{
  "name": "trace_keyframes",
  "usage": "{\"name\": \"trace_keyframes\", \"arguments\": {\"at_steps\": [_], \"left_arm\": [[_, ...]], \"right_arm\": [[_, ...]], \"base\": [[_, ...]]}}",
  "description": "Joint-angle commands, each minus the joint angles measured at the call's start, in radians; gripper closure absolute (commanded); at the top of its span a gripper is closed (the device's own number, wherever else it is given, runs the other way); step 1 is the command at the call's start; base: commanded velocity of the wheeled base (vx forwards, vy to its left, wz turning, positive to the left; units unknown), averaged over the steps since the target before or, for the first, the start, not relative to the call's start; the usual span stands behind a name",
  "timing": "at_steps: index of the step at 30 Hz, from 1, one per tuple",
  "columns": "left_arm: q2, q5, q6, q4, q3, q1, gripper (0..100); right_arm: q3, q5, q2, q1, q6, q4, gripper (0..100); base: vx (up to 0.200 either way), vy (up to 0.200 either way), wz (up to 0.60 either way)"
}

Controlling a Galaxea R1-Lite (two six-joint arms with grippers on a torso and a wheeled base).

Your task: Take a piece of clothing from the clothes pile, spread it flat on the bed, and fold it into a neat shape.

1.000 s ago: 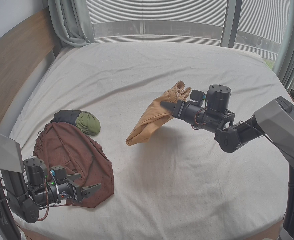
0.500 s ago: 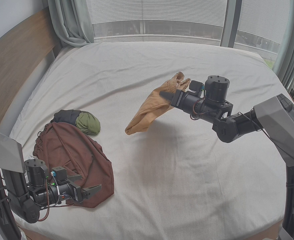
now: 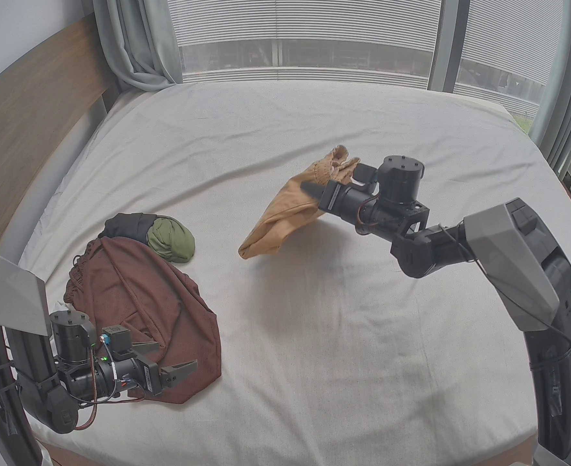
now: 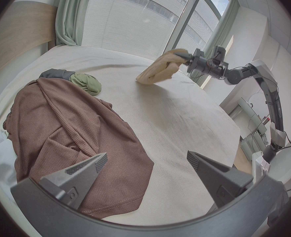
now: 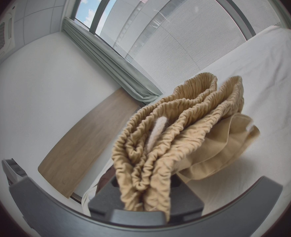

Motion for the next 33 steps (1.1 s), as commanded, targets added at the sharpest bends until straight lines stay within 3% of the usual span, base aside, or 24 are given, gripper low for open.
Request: {"name": "trace_keyframes", "arguments": {"at_steps": [1,15,20,33], "left_arm": [[0.005,0.0,0.0,-0.001,0.001,0.003,0],[0.002,0.0,0.0,-0.001,0.001,-0.001,0],[-0.001,0.0,0.0,-0.001,0.002,0.001,0],[0.004,0.0,0.0,-0.001,0.001,-0.001,0]], "right_arm": [[-0.001,-0.001,0.128,-0.028,-0.002,-0.012,100],[0.363,-0.003,0.06,-0.083,-0.002,-0.23,100],[0.372,-0.058,0.109,-0.083,-0.001,-0.276,100],[0.427,-0.061,0.138,-0.083,-0.002,-0.328,100]], "base": [[0.0,0.0,0.0],[0.0,0.0,0.0],[0.0,0.0,0.0],[0.0,0.0,0.0]]}}
